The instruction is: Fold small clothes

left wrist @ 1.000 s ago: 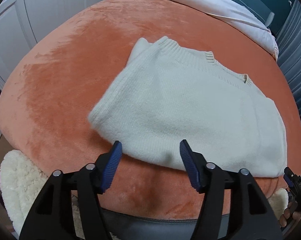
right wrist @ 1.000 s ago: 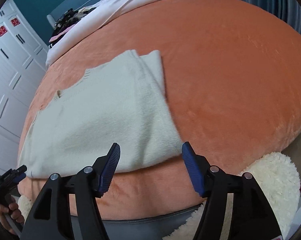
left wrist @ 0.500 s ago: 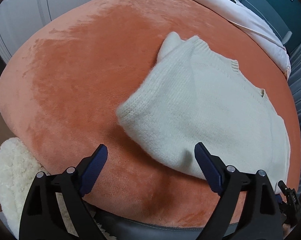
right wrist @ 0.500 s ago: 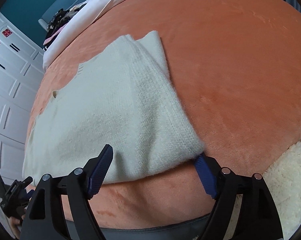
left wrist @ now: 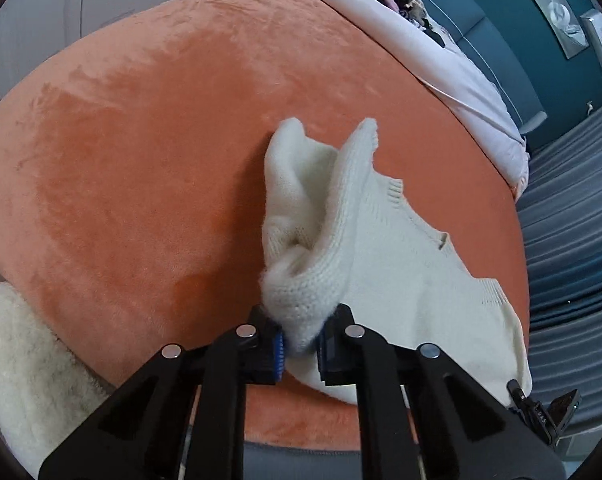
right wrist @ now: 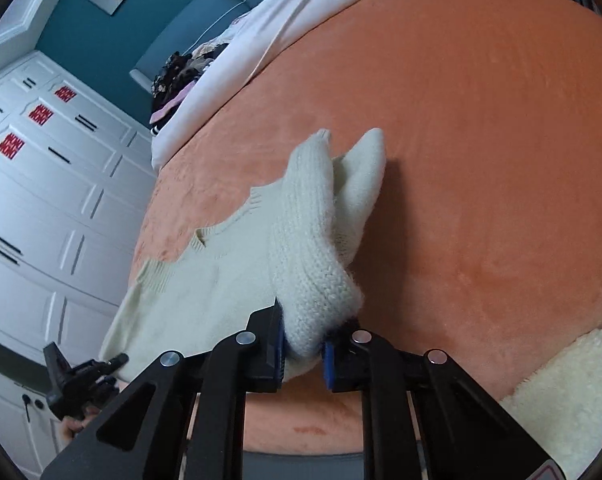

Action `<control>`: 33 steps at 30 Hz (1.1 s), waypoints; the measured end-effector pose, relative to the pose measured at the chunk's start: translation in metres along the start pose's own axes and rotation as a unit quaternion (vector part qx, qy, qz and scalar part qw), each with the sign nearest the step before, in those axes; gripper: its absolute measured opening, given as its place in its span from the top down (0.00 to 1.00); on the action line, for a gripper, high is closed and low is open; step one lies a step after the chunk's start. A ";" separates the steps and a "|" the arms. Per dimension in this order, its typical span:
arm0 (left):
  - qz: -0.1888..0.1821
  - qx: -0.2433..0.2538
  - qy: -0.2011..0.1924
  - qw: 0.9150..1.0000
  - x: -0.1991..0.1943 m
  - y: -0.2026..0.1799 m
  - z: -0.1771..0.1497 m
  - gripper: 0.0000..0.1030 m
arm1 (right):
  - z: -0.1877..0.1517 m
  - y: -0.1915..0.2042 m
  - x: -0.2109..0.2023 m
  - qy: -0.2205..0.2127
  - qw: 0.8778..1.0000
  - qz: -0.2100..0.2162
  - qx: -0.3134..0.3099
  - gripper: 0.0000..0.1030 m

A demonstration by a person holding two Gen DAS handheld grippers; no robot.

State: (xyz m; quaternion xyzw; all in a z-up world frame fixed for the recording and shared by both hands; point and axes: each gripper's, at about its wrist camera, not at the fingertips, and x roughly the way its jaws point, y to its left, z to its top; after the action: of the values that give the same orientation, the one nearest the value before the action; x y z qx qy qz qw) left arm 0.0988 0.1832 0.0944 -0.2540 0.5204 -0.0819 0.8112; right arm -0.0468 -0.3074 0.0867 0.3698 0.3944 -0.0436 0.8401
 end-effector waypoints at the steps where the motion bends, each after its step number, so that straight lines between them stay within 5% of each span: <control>1: 0.006 0.004 0.007 1.000 -0.002 0.002 -0.007 0.90 | -0.004 -0.002 -0.005 0.004 1.000 -0.012 -0.009 0.87; 5: 0.050 -0.023 0.051 0.997 0.037 0.035 -0.031 0.90 | -0.030 -0.051 0.032 0.079 0.994 -0.075 0.022 0.86; 7: 0.042 -0.041 0.051 0.997 0.045 0.045 -0.036 0.87 | -0.043 -0.064 0.048 0.102 0.990 -0.096 0.035 0.81; 11: 0.042 -0.020 0.035 0.998 0.033 0.038 -0.028 0.75 | -0.035 -0.032 0.022 0.051 0.987 -0.150 -0.022 0.65; 13: 0.055 -0.022 0.022 0.998 0.034 0.038 -0.022 0.46 | -0.026 -0.015 0.009 0.013 0.981 -0.183 -0.064 0.59; 15: 0.059 -0.033 0.021 0.998 0.039 0.040 -0.019 0.45 | -0.016 -0.006 0.005 -0.005 0.981 -0.177 -0.081 0.46; 20: 0.049 -0.049 0.032 0.997 0.056 0.051 -0.016 0.39 | 0.029 0.003 0.052 0.014 0.981 -0.164 -0.099 0.42; 22: 0.050 -0.047 0.029 0.997 0.059 0.050 -0.014 0.38 | 0.040 0.005 0.082 0.034 0.980 -0.170 -0.103 0.42; 23: 0.051 -0.047 0.029 0.997 0.060 0.050 -0.012 0.38 | 0.043 0.003 0.094 0.048 0.980 -0.167 -0.097 0.53; 24: 0.050 -0.048 0.030 0.997 0.058 0.050 -0.012 0.38 | 0.047 0.002 0.106 0.063 0.981 -0.161 -0.090 0.91; 29: 0.041 -0.056 0.033 0.997 0.061 0.056 -0.009 0.36 | 0.068 0.011 0.070 -0.012 0.994 -0.093 -0.060 0.91; 31: 0.039 -0.057 0.029 0.997 0.064 0.056 -0.008 0.31 | 0.072 -0.005 0.087 0.016 0.991 -0.122 -0.054 0.88; 33: 0.046 -0.051 0.028 0.997 0.066 0.052 -0.007 0.27 | 0.069 -0.026 0.119 0.092 0.980 -0.170 -0.048 0.87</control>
State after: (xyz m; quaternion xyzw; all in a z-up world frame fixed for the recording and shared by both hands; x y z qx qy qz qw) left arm 0.1156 0.1991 0.0131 -0.2683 0.5573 -0.0246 0.7854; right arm 0.0682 -0.3457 0.0172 0.2586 0.5288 -0.1325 0.7974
